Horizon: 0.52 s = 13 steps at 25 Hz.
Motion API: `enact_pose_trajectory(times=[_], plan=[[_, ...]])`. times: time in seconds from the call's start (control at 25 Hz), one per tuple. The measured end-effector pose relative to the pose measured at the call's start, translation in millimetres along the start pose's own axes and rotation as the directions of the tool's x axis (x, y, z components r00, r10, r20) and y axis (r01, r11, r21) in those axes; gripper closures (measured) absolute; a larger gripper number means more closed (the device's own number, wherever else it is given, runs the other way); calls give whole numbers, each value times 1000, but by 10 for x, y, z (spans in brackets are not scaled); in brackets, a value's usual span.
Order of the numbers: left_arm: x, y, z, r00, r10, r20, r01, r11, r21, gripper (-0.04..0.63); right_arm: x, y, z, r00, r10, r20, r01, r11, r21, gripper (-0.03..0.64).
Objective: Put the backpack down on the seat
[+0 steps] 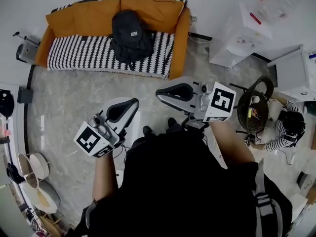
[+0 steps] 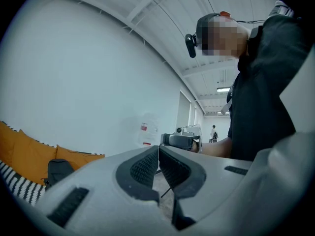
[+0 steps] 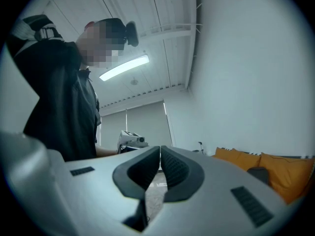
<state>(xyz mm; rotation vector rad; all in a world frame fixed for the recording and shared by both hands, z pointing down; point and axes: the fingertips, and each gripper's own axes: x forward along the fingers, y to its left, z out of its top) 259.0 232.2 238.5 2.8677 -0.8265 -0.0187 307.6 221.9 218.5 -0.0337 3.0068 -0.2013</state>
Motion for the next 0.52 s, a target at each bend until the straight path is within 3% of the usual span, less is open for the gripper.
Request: enact_pose_trajectory(times=[0.52], plan=[[469, -117, -113, 999, -16, -36, 16, 1000, -7, 572, -319, -91, -62, 998, 59, -22, -59, 998, 22, 586]])
